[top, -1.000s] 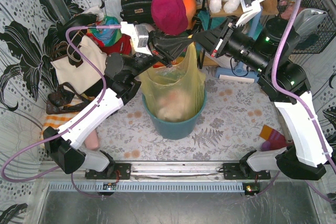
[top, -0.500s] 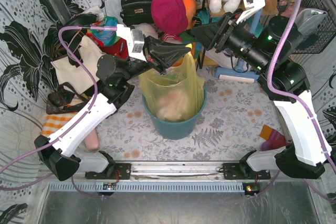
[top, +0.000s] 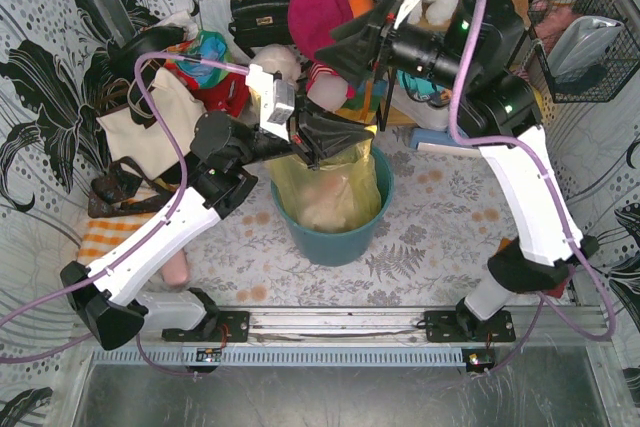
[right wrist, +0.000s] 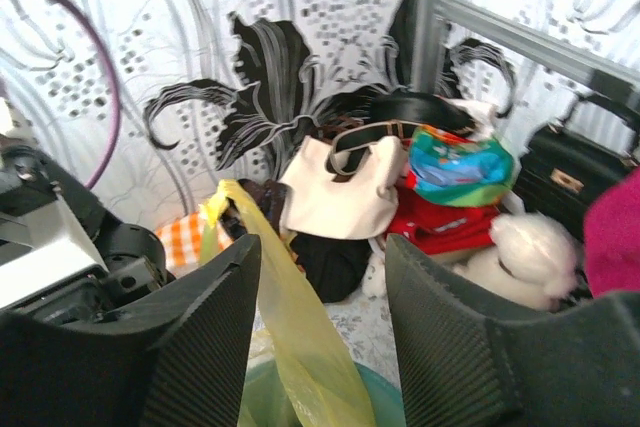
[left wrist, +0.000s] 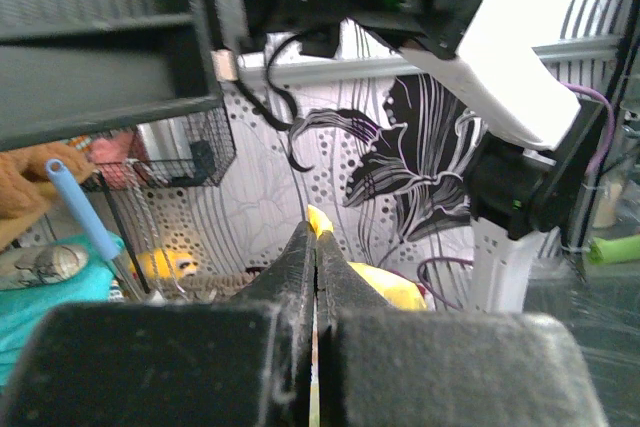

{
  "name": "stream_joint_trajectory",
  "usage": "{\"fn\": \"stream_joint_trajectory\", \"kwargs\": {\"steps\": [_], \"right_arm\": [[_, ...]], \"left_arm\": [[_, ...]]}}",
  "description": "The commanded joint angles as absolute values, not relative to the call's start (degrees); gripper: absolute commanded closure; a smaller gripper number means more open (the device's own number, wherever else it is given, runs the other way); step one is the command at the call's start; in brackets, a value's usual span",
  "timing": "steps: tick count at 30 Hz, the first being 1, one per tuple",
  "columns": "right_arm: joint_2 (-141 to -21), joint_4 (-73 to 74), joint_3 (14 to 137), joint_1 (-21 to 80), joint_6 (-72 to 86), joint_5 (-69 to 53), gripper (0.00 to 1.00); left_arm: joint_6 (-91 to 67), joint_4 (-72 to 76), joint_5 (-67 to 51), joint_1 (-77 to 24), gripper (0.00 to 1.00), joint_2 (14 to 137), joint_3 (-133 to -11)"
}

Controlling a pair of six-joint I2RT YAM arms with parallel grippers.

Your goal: Tie the trash bag

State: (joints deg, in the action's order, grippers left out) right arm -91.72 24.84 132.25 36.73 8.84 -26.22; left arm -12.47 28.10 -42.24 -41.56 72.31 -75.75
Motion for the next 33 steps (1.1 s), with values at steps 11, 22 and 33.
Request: {"fn": "stream_joint_trajectory", "kwargs": {"steps": [11,22,33], "right_arm": [[-104.77,25.23,145.19,37.92,8.96,-47.88,0.37],[-107.90,27.07,147.66,44.16,5.72,-41.05,0.40],[-110.03,26.66,149.24,46.03,4.60,-36.50,0.52]], "left_arm": [[-10.46,26.64,-43.90,-42.89,1.00,68.05,-71.88],[-10.13,26.13,-43.62,-43.24,1.00,68.12,-72.15],[-9.42,24.99,-43.16,-43.51,1.00,68.14,-72.16]]}}
